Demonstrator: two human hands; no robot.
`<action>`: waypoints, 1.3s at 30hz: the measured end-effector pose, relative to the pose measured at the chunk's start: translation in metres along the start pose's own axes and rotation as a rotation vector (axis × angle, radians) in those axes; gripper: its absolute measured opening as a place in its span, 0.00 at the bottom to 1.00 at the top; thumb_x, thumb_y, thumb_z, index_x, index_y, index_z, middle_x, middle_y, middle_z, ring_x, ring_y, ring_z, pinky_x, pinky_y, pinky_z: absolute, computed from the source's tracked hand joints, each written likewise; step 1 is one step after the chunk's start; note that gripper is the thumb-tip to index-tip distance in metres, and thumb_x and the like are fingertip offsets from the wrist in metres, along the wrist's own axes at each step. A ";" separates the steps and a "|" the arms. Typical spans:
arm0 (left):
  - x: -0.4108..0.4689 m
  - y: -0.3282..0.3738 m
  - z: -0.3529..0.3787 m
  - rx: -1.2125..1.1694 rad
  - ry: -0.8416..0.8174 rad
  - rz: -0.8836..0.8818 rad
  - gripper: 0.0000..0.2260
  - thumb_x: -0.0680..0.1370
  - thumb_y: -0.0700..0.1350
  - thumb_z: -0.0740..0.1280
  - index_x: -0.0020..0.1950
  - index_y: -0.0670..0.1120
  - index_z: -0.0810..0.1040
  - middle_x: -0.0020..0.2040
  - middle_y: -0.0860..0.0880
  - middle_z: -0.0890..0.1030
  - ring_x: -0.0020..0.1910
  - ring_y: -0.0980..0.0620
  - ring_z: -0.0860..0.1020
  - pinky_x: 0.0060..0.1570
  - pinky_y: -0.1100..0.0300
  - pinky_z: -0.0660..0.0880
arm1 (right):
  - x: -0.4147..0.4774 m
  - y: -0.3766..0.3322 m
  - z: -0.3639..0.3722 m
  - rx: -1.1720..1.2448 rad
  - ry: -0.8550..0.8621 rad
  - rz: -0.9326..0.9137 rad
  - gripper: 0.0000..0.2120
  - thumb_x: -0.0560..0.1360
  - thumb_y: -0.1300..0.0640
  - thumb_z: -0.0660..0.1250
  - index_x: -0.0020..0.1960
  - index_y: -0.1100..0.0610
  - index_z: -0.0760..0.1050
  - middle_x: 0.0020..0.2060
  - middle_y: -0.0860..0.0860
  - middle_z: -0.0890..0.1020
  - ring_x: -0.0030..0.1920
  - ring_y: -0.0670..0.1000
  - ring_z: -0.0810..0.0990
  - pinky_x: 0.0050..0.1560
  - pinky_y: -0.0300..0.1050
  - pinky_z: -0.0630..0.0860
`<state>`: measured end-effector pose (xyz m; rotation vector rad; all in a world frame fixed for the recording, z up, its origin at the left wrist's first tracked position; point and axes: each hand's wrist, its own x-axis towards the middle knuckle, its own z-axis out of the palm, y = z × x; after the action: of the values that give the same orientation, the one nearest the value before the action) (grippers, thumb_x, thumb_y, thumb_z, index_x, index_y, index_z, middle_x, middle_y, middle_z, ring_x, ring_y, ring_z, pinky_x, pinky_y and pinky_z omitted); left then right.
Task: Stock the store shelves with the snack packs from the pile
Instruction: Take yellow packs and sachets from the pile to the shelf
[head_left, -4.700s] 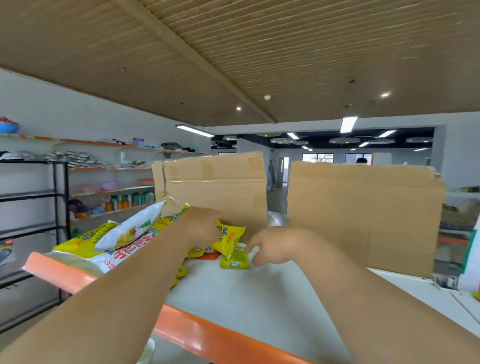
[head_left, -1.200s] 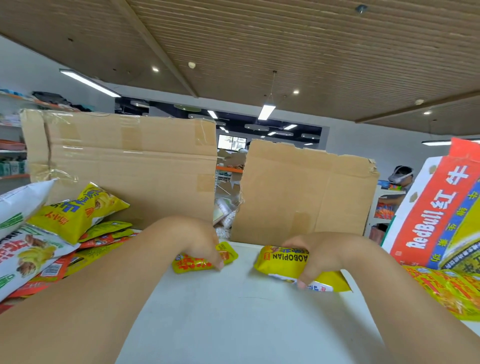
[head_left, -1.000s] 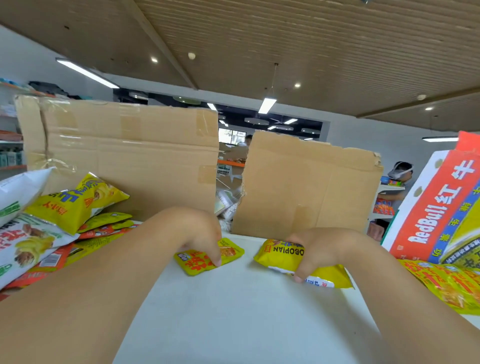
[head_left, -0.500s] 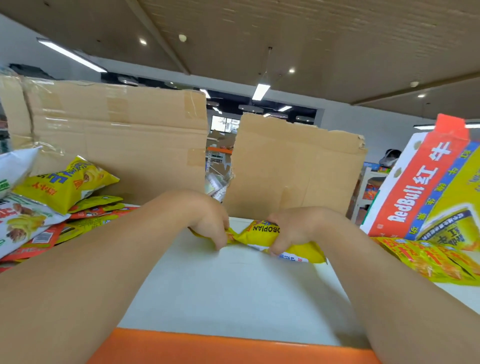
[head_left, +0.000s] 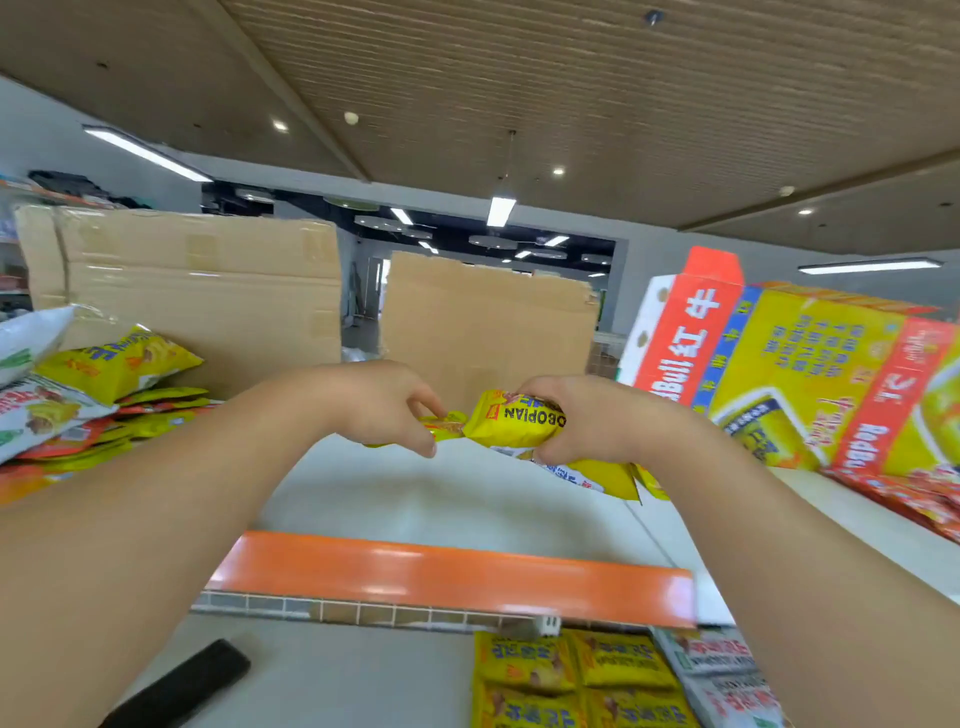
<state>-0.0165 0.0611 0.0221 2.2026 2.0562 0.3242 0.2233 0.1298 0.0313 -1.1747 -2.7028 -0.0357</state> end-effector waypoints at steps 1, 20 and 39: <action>-0.004 0.018 0.005 -0.034 0.019 0.019 0.18 0.76 0.53 0.73 0.65 0.58 0.78 0.57 0.59 0.82 0.29 0.63 0.76 0.28 0.68 0.70 | -0.021 0.008 -0.006 0.004 0.016 0.000 0.24 0.69 0.51 0.76 0.63 0.47 0.74 0.51 0.46 0.81 0.50 0.51 0.79 0.51 0.49 0.78; -0.055 0.209 0.148 -0.165 -0.068 0.132 0.13 0.71 0.56 0.77 0.54 0.60 0.82 0.53 0.57 0.80 0.52 0.57 0.77 0.53 0.59 0.74 | -0.252 0.135 0.040 0.094 -0.236 0.071 0.20 0.70 0.50 0.76 0.59 0.45 0.74 0.48 0.44 0.80 0.47 0.48 0.78 0.49 0.48 0.76; -0.029 0.055 0.311 -0.180 -0.081 -0.012 0.20 0.72 0.57 0.75 0.62 0.59 0.78 0.54 0.54 0.76 0.53 0.53 0.75 0.55 0.56 0.73 | -0.143 0.119 0.218 0.125 -0.227 0.128 0.25 0.70 0.50 0.75 0.65 0.45 0.73 0.57 0.47 0.81 0.55 0.52 0.79 0.53 0.47 0.76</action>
<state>0.1063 0.0480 -0.2700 2.0631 1.9173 0.3954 0.3687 0.1291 -0.2156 -1.3848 -2.7633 0.2978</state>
